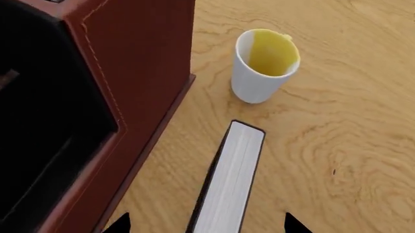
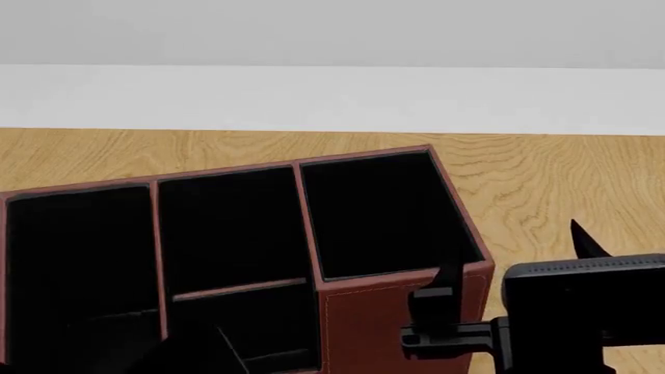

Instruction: Pick up the book and place it in the front compartment of the caddy.

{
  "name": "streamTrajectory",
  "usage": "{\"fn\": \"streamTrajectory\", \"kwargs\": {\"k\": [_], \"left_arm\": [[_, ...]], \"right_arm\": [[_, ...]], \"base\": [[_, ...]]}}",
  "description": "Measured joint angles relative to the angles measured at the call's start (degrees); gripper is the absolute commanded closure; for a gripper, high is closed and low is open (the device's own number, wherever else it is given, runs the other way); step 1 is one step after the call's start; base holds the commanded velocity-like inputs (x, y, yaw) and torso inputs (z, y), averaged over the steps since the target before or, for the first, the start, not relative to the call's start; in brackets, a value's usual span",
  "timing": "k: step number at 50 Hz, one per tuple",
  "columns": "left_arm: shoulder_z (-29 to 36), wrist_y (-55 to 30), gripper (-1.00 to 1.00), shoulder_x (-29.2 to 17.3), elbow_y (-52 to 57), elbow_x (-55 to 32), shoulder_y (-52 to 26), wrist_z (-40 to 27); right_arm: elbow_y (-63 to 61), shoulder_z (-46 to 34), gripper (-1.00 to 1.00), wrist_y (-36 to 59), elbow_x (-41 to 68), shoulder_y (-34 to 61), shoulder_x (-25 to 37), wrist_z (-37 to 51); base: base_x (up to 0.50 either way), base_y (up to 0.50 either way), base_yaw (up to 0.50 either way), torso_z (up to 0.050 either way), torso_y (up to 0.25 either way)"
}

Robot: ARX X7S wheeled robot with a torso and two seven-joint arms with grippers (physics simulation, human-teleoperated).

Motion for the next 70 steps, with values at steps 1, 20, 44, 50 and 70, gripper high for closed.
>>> {"fn": "streamTrajectory", "kwargs": {"k": [1,20,44,50,70], "left_arm": [[0.51,0.06,-1.0,-0.12,-0.8,-1.29,-0.48,-0.94],[10.34,1.25,-1.0,-1.11,-9.32,-11.11,-8.9,-7.49],[20.65,3.16,-1.0,0.91,-14.62,-6.02,-17.15,-1.56],[22.99,4.03,-1.0,1.78,-15.77,-3.79,-18.57,0.97],[29.74,7.41,-1.0,4.34,-19.14,2.31,-21.26,8.57]], "right_arm": [[0.14,-0.05,-1.0,-0.12,-0.03,-0.01,0.01,0.03],[2.57,-0.84,-1.0,-3.18,-0.67,-1.16,0.29,0.66],[5.62,-0.41,-1.0,-7.61,-1.05,-3.39,0.72,1.15],[6.46,-0.31,-1.0,-8.58,-1.12,-3.78,0.84,1.23],[8.71,-0.4,-1.0,-10.76,-1.41,-4.35,1.29,1.55]], "base": [[0.0,0.0,0.0,0.0,0.0],[0.0,0.0,0.0,0.0,0.0],[0.0,0.0,0.0,0.0,0.0],[0.0,0.0,0.0,0.0,0.0],[0.0,0.0,0.0,0.0,0.0]]}}
